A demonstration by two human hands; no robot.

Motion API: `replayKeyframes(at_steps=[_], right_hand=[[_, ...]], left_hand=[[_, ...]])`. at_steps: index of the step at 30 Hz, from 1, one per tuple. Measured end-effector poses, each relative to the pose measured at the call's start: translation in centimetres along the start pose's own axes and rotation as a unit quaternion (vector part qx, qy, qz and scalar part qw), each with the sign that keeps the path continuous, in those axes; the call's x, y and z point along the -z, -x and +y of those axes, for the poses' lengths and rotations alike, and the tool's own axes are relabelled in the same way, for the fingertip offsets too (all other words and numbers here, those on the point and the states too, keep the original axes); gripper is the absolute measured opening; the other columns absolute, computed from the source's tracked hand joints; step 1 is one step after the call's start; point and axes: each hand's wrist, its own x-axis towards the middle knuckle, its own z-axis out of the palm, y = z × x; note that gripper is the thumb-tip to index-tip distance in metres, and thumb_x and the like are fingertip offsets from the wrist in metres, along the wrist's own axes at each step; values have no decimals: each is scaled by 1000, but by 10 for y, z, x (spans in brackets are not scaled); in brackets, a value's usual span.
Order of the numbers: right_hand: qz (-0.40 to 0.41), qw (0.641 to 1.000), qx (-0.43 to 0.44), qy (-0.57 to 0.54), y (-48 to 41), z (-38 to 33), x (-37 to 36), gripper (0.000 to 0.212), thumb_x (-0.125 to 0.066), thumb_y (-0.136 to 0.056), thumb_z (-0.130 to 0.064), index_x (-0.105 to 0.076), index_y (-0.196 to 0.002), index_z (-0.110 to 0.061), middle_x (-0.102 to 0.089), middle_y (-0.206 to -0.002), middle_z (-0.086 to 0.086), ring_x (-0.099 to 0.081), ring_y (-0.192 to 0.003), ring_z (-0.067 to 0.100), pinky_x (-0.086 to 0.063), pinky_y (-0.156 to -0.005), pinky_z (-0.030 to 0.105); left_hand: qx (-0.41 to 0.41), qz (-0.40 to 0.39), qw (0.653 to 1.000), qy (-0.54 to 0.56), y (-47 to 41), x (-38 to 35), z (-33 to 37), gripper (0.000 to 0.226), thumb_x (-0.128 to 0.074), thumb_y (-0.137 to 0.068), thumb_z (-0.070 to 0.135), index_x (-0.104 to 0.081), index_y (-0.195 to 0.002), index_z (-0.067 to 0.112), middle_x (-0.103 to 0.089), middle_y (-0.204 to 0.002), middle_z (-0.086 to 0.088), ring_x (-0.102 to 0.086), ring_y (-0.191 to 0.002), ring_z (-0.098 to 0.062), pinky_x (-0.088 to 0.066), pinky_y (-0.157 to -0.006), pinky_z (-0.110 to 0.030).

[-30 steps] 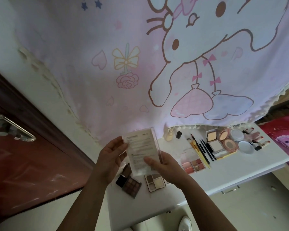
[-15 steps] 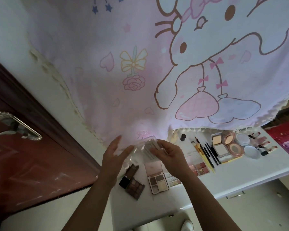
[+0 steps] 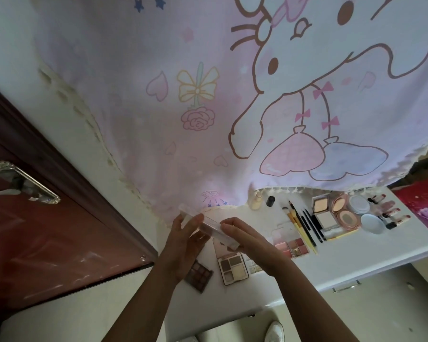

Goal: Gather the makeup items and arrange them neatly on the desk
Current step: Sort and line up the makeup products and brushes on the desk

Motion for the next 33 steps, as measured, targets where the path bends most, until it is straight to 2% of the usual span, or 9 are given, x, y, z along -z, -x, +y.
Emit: replayKeyframes(at_steps=[4,10,14,17,19,23,26,30,33], right_hand=[[-9,999,24,24,3,-4,-4,54,-46,-86,-63,-64,-127,-34,-68,-110,-14,-63,-104,9,-53,-87,30],[-15,999,23,43,3,-1,-8,61,-45,-81,-74,-63,-128,-40,-68,-118,-17,-62,-111,8,-53,-97,38],[-20,997,26,66,2,2,-10,57,-43,-83,-74,-62,-127,-44,-67,-123,-15,-61,-114,8,-53,-98,42],[-25,998,14,53,1,5,-6,60,-39,-82,-76,-61,-127,-44,-67,-119,-18,-63,-111,7,-52,-98,42],[-25,999,-3,28,0,6,-2,62,-36,-84,-75,-59,-129,-41,-67,-116,-19,-65,-107,7,-54,-95,40],[48,999,-9,-23,-8,5,12,64,-25,-98,-67,-62,-129,-24,-73,-111,9,-74,-92,28,-61,-78,47],[122,988,-6,-92,-15,-1,23,52,-38,-98,-57,-63,-122,-18,-74,-102,14,-74,-87,34,-61,-73,47],[138,987,32,-74,-24,-1,36,25,-57,-99,-16,-64,-123,-18,-73,-105,8,-72,-96,25,-60,-87,41],[137,988,42,-52,-31,-3,48,24,-58,-98,-12,-67,-118,-21,-72,-108,7,-70,-102,22,-58,-91,35]], left_hand=[[18,-29,999,-16,2,-1,-2,67,-82,-70,25,-44,-126,21,-53,-131,-28,-58,-116,-40,-50,-99,-49],[12,-28,999,-16,3,-5,-3,76,-76,-59,23,-39,-124,32,-61,-98,-12,-61,-98,-31,-51,-94,-50],[23,-23,999,0,4,-4,-3,84,-73,-56,20,-35,-130,30,-52,-101,-14,-57,-98,-33,-48,-97,-53],[37,-38,998,32,0,-1,-3,62,-68,-55,10,-47,-111,28,-51,-100,-15,-54,-94,-33,-56,-83,-48],[43,-49,996,64,-2,2,-5,54,-63,-57,3,-54,-106,26,-48,-114,-18,-51,-104,-38,-52,-88,-50],[54,-27,989,134,-1,10,-2,82,-48,-57,-1,-50,-135,24,-50,-124,-24,-53,-114,-47,-39,-102,-66],[26,-63,983,169,-2,14,1,91,-58,-52,-1,-47,-140,19,-53,-126,-25,-48,-121,-47,-33,-106,-66],[31,-42,985,166,-5,9,6,83,-82,-59,29,-51,-134,14,-61,-123,-22,-56,-113,-39,-48,-93,-51],[78,40,993,82,-15,17,11,62,-58,-86,56,-55,-135,18,-62,-129,-18,-60,-116,-35,-51,-91,-49]])
